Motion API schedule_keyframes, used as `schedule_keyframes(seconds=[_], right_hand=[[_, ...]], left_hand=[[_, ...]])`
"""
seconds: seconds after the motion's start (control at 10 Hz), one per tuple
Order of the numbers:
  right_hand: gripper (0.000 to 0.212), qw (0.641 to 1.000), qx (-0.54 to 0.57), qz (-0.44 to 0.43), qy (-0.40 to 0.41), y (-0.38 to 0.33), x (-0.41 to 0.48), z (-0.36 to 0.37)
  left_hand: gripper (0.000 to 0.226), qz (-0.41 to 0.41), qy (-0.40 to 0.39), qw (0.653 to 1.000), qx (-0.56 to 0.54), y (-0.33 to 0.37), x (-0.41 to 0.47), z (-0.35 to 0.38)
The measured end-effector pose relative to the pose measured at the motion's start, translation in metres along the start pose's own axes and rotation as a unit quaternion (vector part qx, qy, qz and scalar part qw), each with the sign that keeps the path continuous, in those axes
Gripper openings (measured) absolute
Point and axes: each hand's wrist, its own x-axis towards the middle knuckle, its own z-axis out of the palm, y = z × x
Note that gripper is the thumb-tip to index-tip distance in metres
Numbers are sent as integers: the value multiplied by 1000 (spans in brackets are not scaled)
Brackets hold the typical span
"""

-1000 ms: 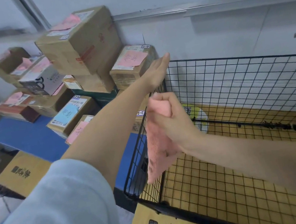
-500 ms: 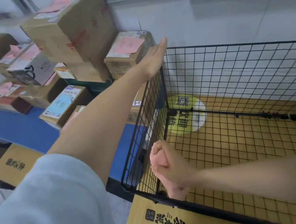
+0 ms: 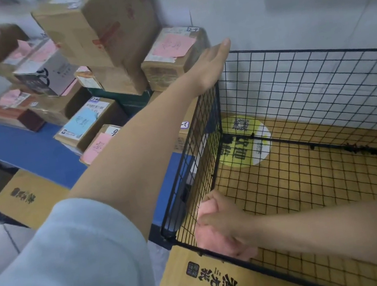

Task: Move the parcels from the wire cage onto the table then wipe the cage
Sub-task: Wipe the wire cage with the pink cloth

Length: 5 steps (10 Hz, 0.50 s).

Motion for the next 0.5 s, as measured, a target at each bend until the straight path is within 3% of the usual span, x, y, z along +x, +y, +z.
schedule_keyframes(seconds=[0.2,0.4,0.5], right_hand=[[37,990,24,-138,-35,-51,-45,-16],[31,955,35,-288,-66,-102,-96,-30],[41,938,1,-329,-105,-104,-116,-28]], left_hand=[[64,0,0,1000,11,-2,1,1],[64,-8,-1,1000,18,-2,0,1],[62,-6,4,1000,18,-2,1,1]])
